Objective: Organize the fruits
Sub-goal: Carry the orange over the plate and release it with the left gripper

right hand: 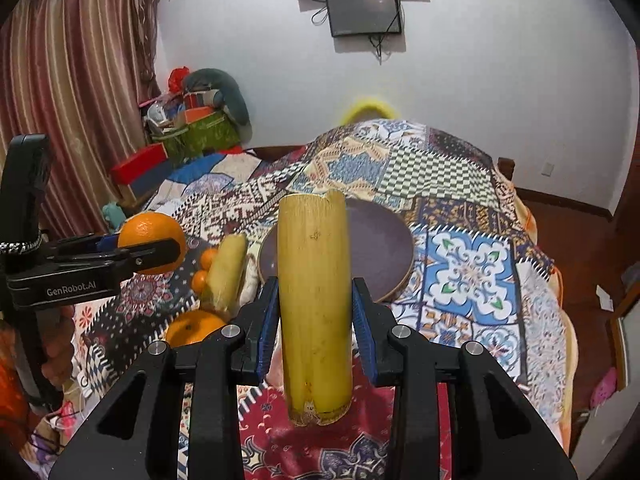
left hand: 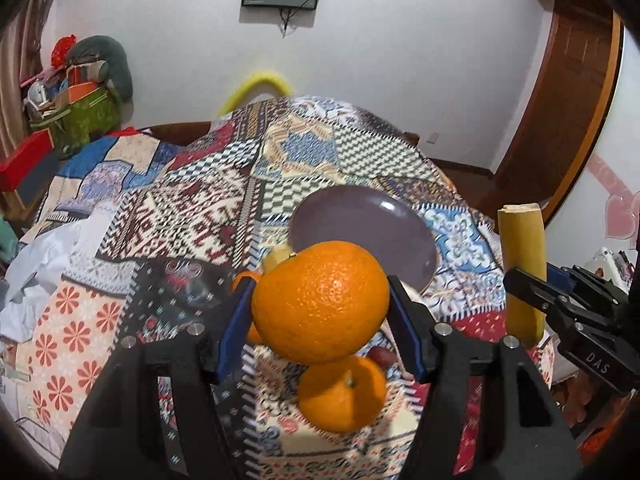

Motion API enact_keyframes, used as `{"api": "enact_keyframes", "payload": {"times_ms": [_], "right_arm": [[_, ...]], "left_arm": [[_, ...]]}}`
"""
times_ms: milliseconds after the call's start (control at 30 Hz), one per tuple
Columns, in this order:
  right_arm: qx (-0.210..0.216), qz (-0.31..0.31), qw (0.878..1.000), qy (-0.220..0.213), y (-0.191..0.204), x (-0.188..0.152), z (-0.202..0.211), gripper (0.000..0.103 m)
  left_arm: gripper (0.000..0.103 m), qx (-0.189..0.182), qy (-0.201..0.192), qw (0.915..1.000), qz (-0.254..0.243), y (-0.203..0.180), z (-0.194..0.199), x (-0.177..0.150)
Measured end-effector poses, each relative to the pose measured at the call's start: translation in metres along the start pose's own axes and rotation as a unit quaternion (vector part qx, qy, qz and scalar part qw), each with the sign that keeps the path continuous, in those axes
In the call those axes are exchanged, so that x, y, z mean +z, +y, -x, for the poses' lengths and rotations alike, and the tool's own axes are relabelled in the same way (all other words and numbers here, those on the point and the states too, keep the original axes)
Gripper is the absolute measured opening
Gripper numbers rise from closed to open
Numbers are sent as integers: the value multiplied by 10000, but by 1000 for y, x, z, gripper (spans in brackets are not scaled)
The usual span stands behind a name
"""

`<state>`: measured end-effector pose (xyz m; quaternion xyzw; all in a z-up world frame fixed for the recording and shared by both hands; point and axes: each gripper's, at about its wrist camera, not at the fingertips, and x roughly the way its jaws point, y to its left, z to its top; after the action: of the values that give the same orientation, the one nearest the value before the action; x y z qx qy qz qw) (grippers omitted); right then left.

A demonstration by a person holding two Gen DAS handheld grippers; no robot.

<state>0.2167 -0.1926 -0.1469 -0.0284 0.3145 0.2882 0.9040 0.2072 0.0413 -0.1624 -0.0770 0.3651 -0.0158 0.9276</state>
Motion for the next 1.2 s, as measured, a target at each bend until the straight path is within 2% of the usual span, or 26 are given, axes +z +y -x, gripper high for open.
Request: {"api": "enact_keyframes", "payload": {"times_ms": [267,600,967,1200], "right_arm": [[-72,-33,9997,-244,-15,16,3,32],[-223,-173,9987,-421,-32,35,-19,32],[-216,-141,9994,-248,-45,50,-58,32],[-235,13,9997,-14,-50,60,-82,32]], "left_arm": [[63,-98,-123,9997,-162,-17,-13,19],[63,-163,-233,9992,-292,-28,-38,41],[63,-98,-158,9993,-331,-27,-77,65],[63,-28,180,9994,-303,-17,-113,78]]}}
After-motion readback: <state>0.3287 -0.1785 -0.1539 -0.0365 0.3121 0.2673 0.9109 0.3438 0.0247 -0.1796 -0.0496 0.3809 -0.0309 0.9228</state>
